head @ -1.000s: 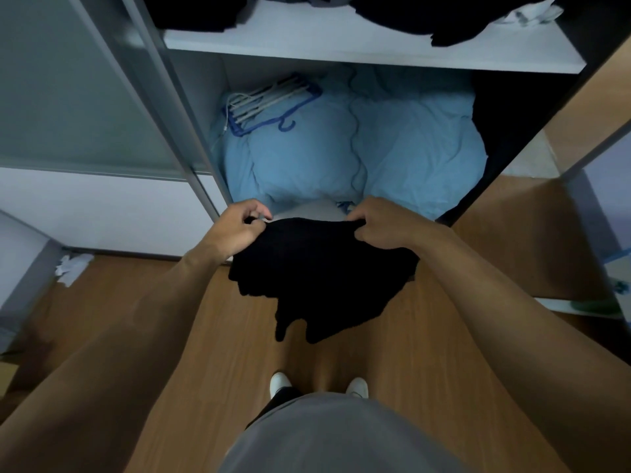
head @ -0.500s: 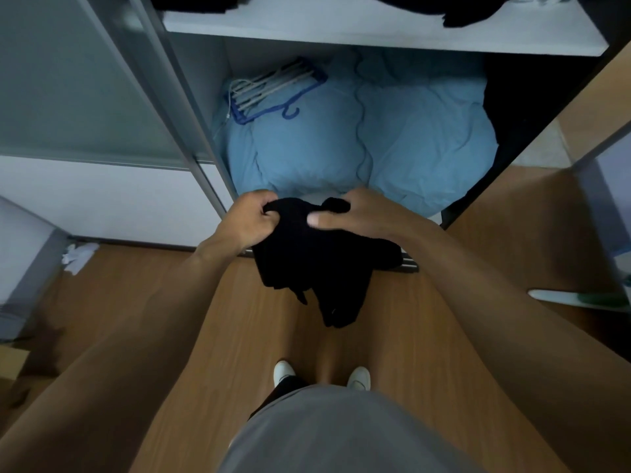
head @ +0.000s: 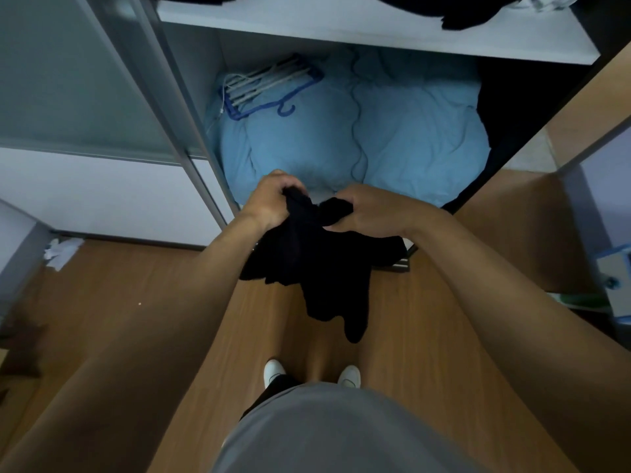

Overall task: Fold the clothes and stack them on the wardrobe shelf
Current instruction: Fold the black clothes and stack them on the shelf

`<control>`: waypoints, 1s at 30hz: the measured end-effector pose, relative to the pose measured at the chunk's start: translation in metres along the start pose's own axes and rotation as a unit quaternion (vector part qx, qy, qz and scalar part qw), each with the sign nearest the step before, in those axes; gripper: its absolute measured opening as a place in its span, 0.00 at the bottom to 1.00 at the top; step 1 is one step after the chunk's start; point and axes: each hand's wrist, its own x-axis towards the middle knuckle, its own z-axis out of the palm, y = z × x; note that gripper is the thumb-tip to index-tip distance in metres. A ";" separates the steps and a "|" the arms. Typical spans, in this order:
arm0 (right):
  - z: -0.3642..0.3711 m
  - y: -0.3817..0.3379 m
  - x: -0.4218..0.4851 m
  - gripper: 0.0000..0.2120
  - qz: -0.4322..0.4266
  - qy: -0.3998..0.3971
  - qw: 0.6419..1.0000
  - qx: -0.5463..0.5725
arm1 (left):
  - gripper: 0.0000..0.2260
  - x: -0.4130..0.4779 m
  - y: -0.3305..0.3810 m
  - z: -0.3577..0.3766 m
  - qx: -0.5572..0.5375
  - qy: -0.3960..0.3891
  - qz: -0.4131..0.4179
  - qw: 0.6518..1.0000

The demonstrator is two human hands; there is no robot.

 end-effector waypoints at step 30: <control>-0.020 0.036 -0.025 0.03 0.155 0.123 0.963 0.182 | 0.19 -0.036 -0.026 0.034 -0.269 -0.017 -0.228 0.936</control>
